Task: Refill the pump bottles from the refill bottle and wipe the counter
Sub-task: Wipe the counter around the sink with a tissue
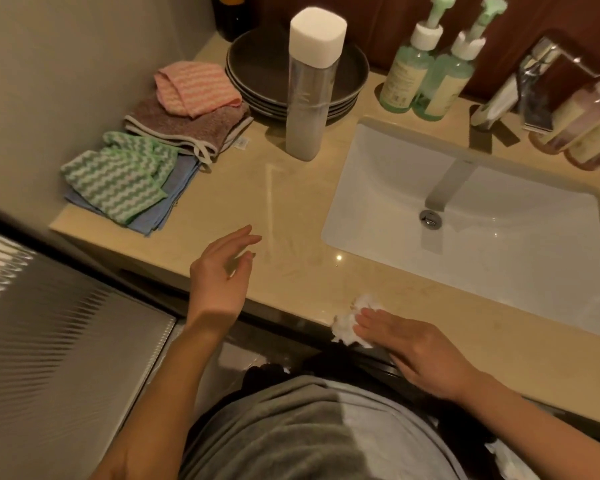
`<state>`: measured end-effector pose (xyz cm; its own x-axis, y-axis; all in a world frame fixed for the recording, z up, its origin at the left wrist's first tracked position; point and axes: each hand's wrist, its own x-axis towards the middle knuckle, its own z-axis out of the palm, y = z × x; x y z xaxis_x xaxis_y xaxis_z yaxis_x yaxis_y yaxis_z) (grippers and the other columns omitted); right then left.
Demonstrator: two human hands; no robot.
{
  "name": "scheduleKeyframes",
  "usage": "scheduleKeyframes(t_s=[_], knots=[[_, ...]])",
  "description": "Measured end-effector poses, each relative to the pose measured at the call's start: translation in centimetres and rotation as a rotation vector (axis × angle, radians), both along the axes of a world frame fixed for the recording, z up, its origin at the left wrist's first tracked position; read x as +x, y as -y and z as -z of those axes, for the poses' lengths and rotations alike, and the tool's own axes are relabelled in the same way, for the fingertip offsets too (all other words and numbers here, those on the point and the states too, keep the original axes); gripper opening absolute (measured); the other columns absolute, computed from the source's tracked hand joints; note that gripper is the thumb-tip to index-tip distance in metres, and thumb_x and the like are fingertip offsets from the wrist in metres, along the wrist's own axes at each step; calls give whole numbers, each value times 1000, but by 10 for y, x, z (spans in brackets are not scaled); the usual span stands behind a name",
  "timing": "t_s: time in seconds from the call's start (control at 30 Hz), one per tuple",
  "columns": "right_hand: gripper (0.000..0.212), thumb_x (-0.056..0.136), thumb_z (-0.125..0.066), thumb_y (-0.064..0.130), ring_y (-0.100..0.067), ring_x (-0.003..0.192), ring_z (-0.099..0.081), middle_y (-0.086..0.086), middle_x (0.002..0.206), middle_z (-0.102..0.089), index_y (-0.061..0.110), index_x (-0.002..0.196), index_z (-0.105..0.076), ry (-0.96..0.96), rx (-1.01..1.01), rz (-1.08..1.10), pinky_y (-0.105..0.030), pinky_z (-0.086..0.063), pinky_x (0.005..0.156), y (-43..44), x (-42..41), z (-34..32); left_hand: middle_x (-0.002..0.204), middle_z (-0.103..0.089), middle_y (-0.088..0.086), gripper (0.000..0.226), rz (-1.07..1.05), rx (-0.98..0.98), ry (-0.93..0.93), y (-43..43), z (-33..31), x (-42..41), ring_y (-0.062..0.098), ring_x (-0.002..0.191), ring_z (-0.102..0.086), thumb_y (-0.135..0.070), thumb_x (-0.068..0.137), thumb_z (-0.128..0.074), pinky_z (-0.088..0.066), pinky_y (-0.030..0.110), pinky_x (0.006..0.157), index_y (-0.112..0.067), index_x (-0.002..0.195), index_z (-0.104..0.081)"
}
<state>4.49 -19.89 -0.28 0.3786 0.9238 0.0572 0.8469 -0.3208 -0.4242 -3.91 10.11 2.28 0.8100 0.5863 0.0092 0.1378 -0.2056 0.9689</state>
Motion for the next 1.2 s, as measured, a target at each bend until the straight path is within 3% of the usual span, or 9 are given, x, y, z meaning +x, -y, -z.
scheduleKeyframes(t_s=[0.2,0.43,0.53,0.67,0.8,0.87,0.97,1.03,1.2], knots=[[44,102,-24,32,-10,137,-33,4,147,-39,29,145,-33,4,-152,56,-28,-28,111,58,10,-16,123,-59,-11,39,-18,-15,19,-8,5,1,10,121,-53,3,90,-53,-46,42,100,-32,102,-67],[50,96,-41,22,-13,140,-25,1,151,-30,25,145,-33,-112,-155,33,-21,-17,114,-5,25,-7,121,-59,-11,38,-19,-36,-3,-5,3,7,6,121,-51,2,91,-53,-44,38,102,-31,101,-67],[44,95,-45,19,-17,136,-33,-4,145,-39,16,139,-45,-71,-57,76,-24,-26,112,-53,32,-5,121,-58,-14,39,-1,-47,-4,-2,1,13,5,121,-51,1,91,-52,-45,37,102,-33,101,-66],[40,98,-38,25,-27,130,-42,-10,139,-48,10,132,-53,-51,34,136,-40,-37,106,-113,43,-4,122,-59,-9,36,-2,-27,8,1,-2,19,5,120,-51,2,91,-53,-45,35,102,-29,103,-67],[37,97,-43,13,-30,132,-41,-13,142,-45,9,133,-50,-83,2,184,-47,-43,100,-156,45,-9,123,-59,-8,35,-29,34,-14,4,-6,19,-2,117,-50,3,90,-53,-38,11,98,-26,104,-67],[36,95,-46,8,-32,129,-44,-16,140,-46,6,131,-51,-59,-5,69,-47,-46,96,-164,35,-10,124,-60,-5,35,-57,54,-10,1,-4,17,-2,116,-51,3,90,-53,-37,7,95,-26,104,-67],[43,89,-56,2,-34,126,-47,-18,140,-46,6,131,-51,-34,-49,-180,-48,-50,91,-154,24,-7,125,-60,-6,38,-113,22,19,-8,3,10,7,119,-53,1,91,-53,-43,28,101,-33,102,-67],[55,84,-58,-5,-32,130,-42,-17,144,-40,7,136,-47,-21,-113,-323,-47,-48,95,-139,30,-5,124,-60,-8,38,-149,20,21,-13,2,5,8,120,-52,0,91,-53,-44,34,100,-34,102,-66],[42,91,-44,15,-30,118,-55,-15,134,-53,10,132,-50,117,-54,-470,-38,-53,88,-130,74,1,123,-60,-8,34,-246,37,1,-18,-11,-6,0,118,-51,1,91,-53,-42,17,97,-27,103,-67]])
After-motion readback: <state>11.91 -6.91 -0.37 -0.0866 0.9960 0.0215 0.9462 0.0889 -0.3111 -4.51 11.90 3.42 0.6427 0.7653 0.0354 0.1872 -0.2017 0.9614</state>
